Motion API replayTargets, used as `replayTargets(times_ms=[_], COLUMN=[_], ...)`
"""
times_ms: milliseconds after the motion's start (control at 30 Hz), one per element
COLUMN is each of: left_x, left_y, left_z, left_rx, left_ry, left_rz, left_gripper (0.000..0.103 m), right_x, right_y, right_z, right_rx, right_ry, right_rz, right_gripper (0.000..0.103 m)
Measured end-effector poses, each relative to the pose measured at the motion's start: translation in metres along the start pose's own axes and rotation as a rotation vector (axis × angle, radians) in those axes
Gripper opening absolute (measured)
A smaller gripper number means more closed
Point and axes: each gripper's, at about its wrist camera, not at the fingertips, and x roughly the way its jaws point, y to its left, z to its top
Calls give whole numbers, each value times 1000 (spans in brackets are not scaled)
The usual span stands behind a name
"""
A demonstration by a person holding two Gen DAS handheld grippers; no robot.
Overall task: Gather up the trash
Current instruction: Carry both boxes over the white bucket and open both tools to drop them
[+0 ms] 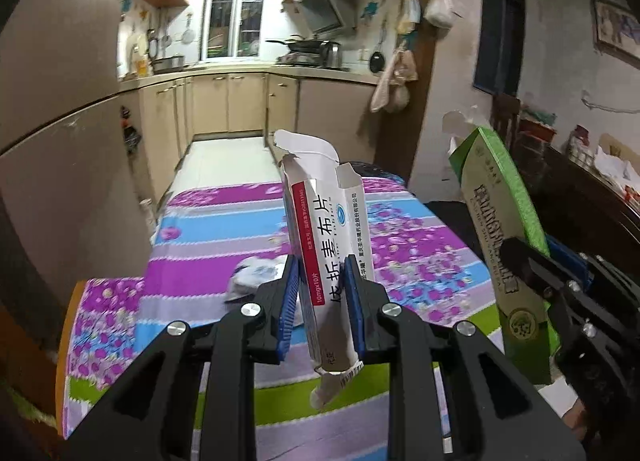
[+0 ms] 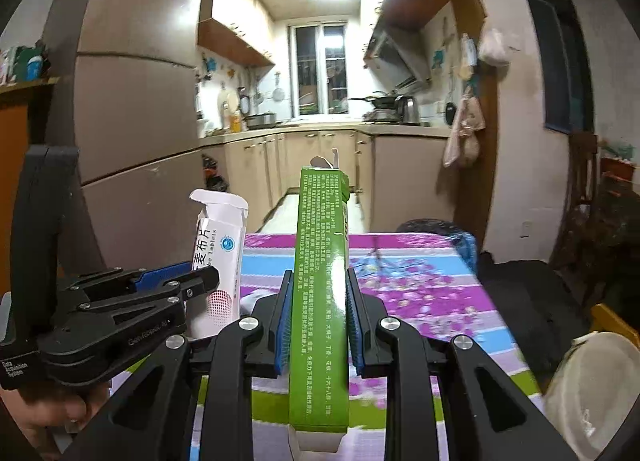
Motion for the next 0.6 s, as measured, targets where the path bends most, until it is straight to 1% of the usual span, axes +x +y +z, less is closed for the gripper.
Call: replayTargets(times_ms=[133,367,533,567,600], left_x=[10,27,43,45,50], left_y=[-32,-92,-148,-160,-177], left_z=[6,16,18,19,19], left_rx=[46,121,185,197,213], left_ry=[3,13,32,37,43], left_rz=[-36,-109,-186,-201,-224], left_gripper=[22,22,22,22,22], right_x=[-14,-43,-65,-72,-75], right_y=[-34,-113,-176,-195,-206], right_z=[7,12,10,8,7], right_rx=[19,69,115,132,140], right_ry=[-21,-42,-39,-34,-31], right_rz=[-56,-179,-261,-287,-302], right_gripper=[25,25,25,25,25])
